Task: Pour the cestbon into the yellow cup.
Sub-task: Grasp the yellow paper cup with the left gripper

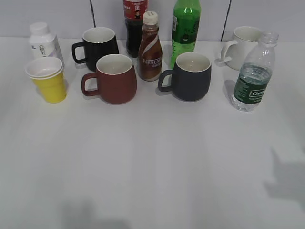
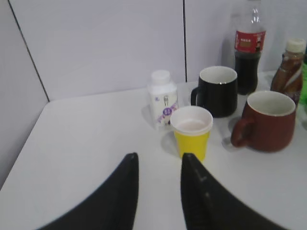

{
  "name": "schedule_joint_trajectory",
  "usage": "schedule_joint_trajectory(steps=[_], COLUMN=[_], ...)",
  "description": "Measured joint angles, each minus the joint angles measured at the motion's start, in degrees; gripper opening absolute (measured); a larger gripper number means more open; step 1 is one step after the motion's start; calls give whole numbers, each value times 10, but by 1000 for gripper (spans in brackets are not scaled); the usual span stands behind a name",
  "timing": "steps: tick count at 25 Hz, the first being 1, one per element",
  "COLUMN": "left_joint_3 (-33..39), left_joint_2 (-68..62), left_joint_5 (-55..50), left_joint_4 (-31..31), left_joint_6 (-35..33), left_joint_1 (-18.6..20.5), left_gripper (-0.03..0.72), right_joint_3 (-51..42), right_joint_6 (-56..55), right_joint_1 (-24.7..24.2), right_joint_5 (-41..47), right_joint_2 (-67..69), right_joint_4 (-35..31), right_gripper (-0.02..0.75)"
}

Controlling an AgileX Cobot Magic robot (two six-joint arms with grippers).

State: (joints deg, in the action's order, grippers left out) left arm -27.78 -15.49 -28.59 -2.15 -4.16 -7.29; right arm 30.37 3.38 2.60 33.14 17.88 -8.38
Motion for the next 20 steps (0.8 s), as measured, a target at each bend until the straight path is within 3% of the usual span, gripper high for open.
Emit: schedule_joint_trajectory(steps=[8,15,20], left_joint_3=[26,29,29], left_joint_2=[-207,-405,-515], left_joint_5=[233,387,501], left_joint_4=[5,8,39], left_joint_6=[0,0,0], left_joint_1=[0,0,0], left_gripper=[265,514,557], right_joint_3=[0,0,0], right_joint_6=[29,35,35], right_joint_1=[47,49,68], right_joint_5=[-136,-247,-314], right_joint_2=[135,252,330], right_joint_4=[-1,-2,-2], right_gripper=[493,572,577])
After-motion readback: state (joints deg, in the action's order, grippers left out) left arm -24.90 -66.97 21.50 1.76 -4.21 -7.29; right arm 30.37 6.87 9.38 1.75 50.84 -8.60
